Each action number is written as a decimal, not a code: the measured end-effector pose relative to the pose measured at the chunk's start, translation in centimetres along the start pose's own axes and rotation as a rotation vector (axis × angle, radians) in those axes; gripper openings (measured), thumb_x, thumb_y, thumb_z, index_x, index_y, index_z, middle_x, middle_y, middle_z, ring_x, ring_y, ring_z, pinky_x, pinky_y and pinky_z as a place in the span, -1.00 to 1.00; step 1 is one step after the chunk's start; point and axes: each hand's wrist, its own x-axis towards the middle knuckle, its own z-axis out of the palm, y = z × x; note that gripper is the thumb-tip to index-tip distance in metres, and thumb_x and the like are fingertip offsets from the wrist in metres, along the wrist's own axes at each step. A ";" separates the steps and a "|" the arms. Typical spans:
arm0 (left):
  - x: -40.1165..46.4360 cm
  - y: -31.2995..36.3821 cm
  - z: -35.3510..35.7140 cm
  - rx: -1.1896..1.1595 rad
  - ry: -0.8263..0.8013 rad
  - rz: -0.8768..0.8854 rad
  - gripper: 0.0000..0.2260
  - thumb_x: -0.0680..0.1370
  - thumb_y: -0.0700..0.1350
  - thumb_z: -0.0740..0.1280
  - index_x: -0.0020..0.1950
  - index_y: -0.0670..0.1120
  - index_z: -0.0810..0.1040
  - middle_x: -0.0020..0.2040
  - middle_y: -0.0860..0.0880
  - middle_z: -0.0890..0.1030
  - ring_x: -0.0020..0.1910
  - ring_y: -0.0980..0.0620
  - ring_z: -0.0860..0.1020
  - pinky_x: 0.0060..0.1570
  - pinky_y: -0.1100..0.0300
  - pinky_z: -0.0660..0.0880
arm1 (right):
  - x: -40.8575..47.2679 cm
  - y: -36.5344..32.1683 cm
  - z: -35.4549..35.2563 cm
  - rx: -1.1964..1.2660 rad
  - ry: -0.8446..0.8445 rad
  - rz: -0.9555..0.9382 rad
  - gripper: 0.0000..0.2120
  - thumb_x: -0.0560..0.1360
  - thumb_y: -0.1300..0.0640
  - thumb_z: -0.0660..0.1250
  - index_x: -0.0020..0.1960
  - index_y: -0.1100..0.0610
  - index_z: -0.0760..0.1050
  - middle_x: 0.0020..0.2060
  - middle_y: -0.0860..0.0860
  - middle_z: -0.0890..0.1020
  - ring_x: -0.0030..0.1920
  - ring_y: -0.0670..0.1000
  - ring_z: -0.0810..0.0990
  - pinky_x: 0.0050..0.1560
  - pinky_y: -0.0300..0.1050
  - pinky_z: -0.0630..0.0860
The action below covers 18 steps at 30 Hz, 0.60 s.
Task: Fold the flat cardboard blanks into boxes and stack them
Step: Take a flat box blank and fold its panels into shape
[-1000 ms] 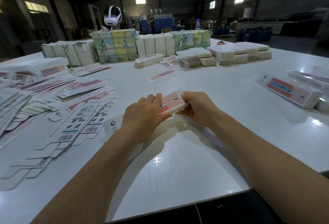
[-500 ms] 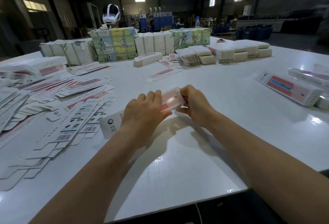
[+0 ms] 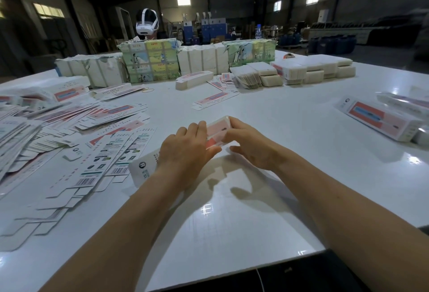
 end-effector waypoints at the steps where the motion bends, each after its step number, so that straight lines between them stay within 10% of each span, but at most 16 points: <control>1: 0.1 -0.1 0.1 -0.011 -0.005 -0.006 -0.36 0.56 0.27 -0.04 0.47 -0.14 0.19 0.21 -0.08 0.47 0.10 -0.07 0.48 -0.14 0.07 0.43 | 0.1 0.0 -0.1 0.016 -0.026 -0.004 -0.72 0.51 0.26 0.16 0.21 0.18 0.36 0.11 0.07 0.57 0.06 -0.02 0.46 0.17 0.00 0.33; 15: -0.1 -0.1 -0.1 -0.126 -0.013 -0.045 -0.39 0.55 0.28 -0.02 0.46 -0.10 0.20 0.23 -0.05 0.46 0.13 -0.06 0.47 -0.12 0.06 0.43 | 0.4 0.6 -0.1 -0.007 -0.063 -0.105 -0.65 0.34 0.24 0.25 0.11 0.05 0.36 0.07 0.02 0.47 -0.03 -0.06 0.47 -0.04 -0.12 0.38; 18: 0.1 -0.1 0.1 -0.128 -0.038 -0.006 -0.40 0.55 0.28 -0.04 0.45 -0.08 0.19 0.23 -0.03 0.46 0.12 -0.05 0.47 -0.12 0.06 0.45 | 0.5 0.4 -0.1 -0.083 0.154 -0.127 -0.23 0.35 0.26 0.23 0.52 0.06 0.10 0.40 -0.04 0.26 0.36 -0.04 0.31 0.23 -0.11 0.36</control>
